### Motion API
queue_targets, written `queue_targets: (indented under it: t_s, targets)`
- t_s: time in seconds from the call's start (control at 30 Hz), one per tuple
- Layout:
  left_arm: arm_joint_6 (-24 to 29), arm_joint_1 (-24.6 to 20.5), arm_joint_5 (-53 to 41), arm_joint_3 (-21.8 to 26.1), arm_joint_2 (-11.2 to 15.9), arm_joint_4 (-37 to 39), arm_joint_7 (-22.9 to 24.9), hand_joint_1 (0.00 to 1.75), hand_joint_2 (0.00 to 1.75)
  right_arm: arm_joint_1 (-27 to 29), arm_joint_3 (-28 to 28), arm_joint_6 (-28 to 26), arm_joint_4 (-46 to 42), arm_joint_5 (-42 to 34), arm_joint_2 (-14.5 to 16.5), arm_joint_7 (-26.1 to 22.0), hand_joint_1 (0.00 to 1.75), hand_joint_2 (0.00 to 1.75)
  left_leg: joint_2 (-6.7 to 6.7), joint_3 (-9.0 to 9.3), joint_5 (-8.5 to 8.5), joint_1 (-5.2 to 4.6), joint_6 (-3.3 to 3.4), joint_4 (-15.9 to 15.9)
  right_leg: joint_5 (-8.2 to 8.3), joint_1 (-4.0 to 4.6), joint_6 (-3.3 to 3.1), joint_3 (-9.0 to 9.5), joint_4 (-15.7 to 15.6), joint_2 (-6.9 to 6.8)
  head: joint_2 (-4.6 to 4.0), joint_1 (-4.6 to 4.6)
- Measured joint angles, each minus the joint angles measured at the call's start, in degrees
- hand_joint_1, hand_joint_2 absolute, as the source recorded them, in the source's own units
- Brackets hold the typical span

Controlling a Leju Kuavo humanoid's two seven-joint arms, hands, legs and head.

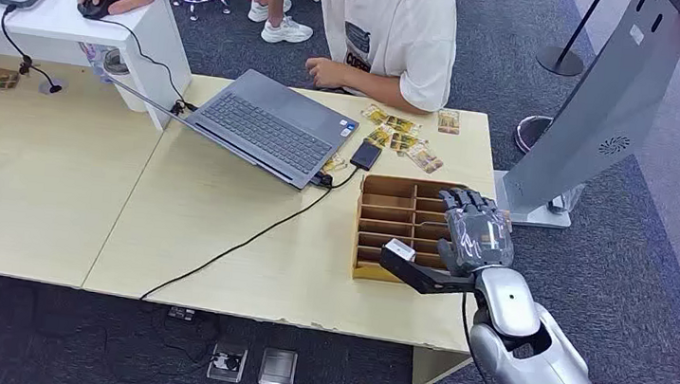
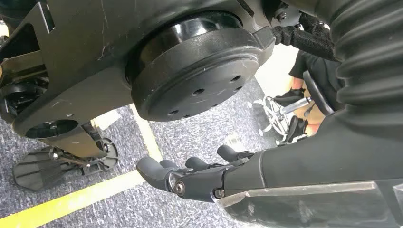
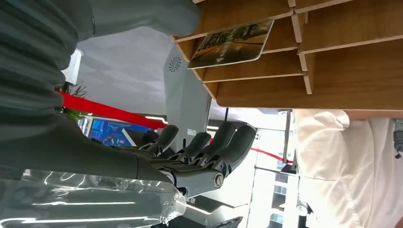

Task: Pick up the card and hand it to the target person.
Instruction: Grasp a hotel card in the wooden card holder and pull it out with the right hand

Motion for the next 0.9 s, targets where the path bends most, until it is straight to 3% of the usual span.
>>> queue_targets:
  t_s: [0.43, 0.67, 0.9]
  targets:
    - [-0.10, -0.01, -0.51, 0.00, 0.00, 0.00, -0.04, 0.00, 1.75, -0.09, -0.31, 0.09, 1.45, 0.10, 0.18, -0.34, 0.58, 1.75, 0.00, 0.00, 0.00, 0.00, 0.00, 0.00, 0.00, 0.00, 0.00, 0.01, 0.00, 0.00, 0.00, -0.01]
    - [-0.36, -0.01, -0.51, 0.00, 0.00, 0.02, -0.02, 0.00, 1.75, -0.38, -0.28, -0.10, 2.46, 0.25, 0.92, -0.96, 0.75, 1.75, 0.00, -0.01, 0.00, 0.00, 0.00, 0.00, 0.00, 0.00, 0.00, 0.01, 0.00, 0.00, 0.00, -0.03]
    - [-0.60, 0.00, -0.45, 0.00, 0.00, 0.02, 0.03, 0.00, 1.75, -1.18, 0.04, -0.42, 3.55, 0.53, 2.02, -1.70, 0.71, 1.75, 0.00, -0.01, 0.00, 0.00, 0.00, 0.00, 0.00, 0.00, 0.00, 0.01, 0.01, 0.00, 0.00, -0.01]
